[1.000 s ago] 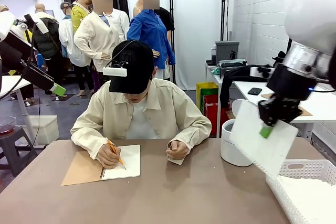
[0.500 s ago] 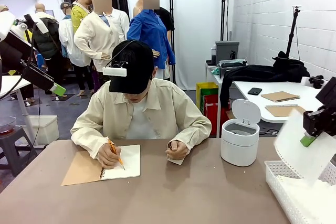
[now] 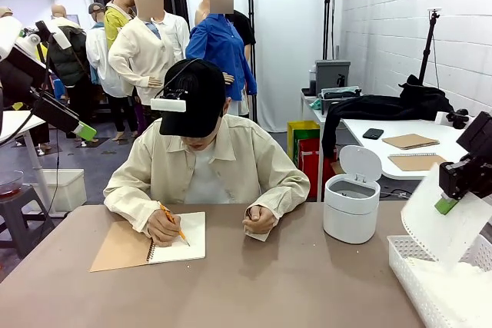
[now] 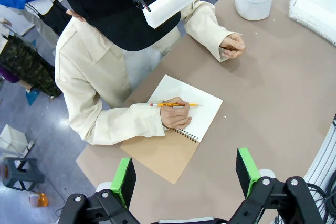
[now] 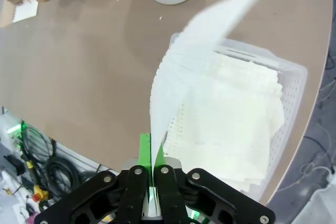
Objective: Sort the paper based on its condition.
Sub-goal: If a person hands you a paper, place it in the Organizing basket , and if it's crumpled, put it in the Trash can.
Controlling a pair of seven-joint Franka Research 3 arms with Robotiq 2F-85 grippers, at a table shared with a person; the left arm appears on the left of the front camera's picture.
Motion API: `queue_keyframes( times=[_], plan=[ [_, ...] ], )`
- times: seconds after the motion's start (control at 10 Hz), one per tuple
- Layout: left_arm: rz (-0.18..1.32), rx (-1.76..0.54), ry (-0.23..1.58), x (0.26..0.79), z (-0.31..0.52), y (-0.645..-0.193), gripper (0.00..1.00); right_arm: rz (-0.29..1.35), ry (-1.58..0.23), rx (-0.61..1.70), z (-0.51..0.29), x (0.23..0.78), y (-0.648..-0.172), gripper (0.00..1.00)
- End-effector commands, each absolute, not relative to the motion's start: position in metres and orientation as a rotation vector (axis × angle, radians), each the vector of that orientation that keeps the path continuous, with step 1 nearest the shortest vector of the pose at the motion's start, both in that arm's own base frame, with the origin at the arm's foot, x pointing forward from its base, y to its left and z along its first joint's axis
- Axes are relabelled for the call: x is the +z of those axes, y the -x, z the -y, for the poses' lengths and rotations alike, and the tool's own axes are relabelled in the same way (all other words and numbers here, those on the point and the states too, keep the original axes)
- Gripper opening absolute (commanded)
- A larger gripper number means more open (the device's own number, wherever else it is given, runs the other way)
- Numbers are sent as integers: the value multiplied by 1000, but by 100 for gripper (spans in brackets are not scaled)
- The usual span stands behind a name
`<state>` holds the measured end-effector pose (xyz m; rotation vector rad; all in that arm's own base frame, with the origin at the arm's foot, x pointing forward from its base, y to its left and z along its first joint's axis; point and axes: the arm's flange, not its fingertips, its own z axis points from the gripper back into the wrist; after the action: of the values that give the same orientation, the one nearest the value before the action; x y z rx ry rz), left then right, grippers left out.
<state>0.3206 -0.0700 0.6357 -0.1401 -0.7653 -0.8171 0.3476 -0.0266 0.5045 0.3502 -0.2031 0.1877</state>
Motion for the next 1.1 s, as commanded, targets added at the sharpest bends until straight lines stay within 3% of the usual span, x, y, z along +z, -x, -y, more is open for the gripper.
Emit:
queue_keyframes(
  times=[0.0,0.6,1.0],
  plan=[
    [767,-821,135,636,69,-321,100,174,-346,200,33,490,-346,0],
    [767,-821,135,636,69,-321,100,97,-358,186,49,419,-302,0],
    [767,-821,135,636,69,-321,100,88,-370,183,53,381,-304,0]
  ],
)
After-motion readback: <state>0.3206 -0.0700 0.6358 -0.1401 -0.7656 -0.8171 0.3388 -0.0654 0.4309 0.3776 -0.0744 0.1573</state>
